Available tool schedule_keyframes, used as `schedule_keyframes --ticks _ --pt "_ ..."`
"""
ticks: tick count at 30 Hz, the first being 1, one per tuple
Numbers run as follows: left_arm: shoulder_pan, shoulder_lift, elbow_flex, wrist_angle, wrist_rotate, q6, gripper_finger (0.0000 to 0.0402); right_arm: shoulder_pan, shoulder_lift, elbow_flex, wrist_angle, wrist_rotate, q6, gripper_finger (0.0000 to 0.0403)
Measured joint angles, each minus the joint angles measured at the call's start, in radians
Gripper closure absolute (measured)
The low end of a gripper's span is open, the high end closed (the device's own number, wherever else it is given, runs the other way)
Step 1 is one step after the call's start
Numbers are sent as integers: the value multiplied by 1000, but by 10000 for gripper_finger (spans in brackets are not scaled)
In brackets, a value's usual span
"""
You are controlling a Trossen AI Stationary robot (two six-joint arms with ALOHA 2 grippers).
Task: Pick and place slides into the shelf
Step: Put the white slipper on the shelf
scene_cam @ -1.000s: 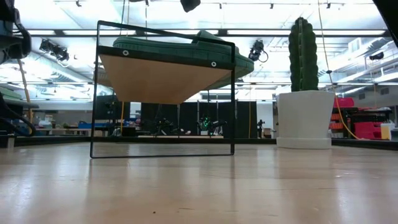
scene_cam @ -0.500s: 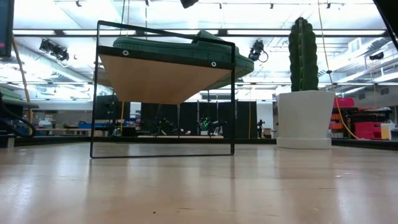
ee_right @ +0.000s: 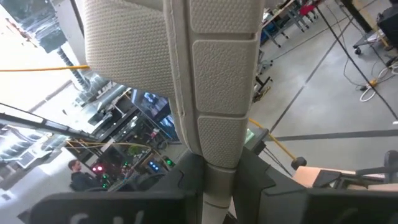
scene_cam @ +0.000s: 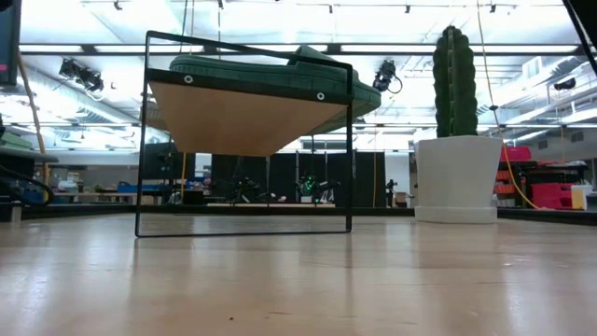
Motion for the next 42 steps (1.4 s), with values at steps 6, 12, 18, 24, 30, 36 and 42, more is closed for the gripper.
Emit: schedule_keyframes --ticks 6,12,18,24,30,36,42 --pt "156 2 0 -30 -84 -220 377 -6 -20 0 -2 33 -61 348" --pt "269 6 0 -141 -148 -855 374 -17 -46 2 4 32 -127 348" --pt "301 56 0 -74 -147 -1212 337 -29 -51 1 -10 14 -132 348" --pt "301 80 0 119 -141 -1126 293 -40 -51 1 -19 19 -134 348" --pt "304 91 1 70 -136 -1148 223 -53 -51 1 -19 11 -131 349" --pt "303 146 1 83 -102 -1236 154 -62 -50 1 -20 -3 -122 349" --pt "303 201 0 138 -94 -1244 138 -62 -51 0 -37 -5 -114 350"
